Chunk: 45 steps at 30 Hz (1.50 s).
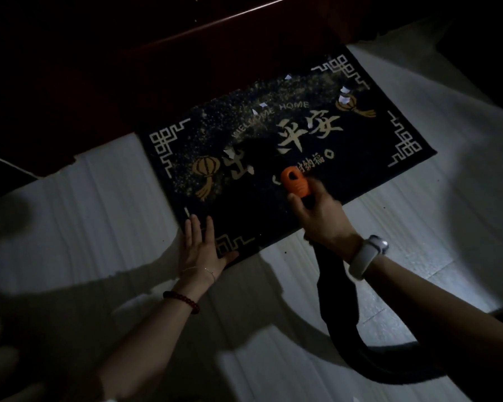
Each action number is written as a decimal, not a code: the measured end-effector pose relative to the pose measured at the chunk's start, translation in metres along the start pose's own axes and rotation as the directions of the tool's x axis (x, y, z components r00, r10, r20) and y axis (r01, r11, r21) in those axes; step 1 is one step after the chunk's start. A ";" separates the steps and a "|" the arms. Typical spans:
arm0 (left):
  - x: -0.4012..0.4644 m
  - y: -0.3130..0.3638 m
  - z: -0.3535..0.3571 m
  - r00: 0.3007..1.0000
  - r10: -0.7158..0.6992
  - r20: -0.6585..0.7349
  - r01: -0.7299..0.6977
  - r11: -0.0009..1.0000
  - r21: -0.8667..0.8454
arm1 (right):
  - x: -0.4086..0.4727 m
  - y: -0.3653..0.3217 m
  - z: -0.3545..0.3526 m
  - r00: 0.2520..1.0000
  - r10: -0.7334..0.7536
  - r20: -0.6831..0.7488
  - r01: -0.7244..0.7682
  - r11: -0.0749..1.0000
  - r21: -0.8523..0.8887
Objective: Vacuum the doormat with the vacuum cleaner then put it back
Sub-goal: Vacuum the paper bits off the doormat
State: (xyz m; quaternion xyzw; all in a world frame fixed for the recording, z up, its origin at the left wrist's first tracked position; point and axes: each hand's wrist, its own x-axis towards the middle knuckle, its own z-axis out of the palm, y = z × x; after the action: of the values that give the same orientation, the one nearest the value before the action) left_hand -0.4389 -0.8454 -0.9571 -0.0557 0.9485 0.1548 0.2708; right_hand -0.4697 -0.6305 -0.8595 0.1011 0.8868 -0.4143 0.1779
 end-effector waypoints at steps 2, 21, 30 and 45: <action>0.000 -0.001 0.001 1.000 0.008 -0.028 -0.007 1.000 0.022 | -0.015 0.001 0.021 0.996 -0.042 0.077 0.048 0.996 -0.073; 0.000 -0.008 -0.002 0.997 0.043 -0.057 -0.052 0.985 -0.164 | -0.036 -0.006 0.035 0.978 -0.087 0.191 0.126 0.970 -0.207; -0.008 -0.037 0.000 0.989 0.016 -0.146 -0.021 0.999 -0.033 | 0.002 -0.014 -0.001 1.000 -0.018 -0.022 0.015 0.994 -0.112; -0.008 -0.043 0.003 0.989 -0.094 -0.117 0.088 0.995 -0.055 | 0.015 -0.011 -0.004 0.998 0.024 -0.064 -0.030 0.994 -0.103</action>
State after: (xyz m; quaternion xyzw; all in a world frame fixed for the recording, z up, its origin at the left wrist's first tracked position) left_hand -0.4225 -0.8852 -0.9665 -0.1148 0.9553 0.1620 0.2190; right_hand -0.4880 -0.6335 -0.8555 0.1166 0.9108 -0.3620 0.1606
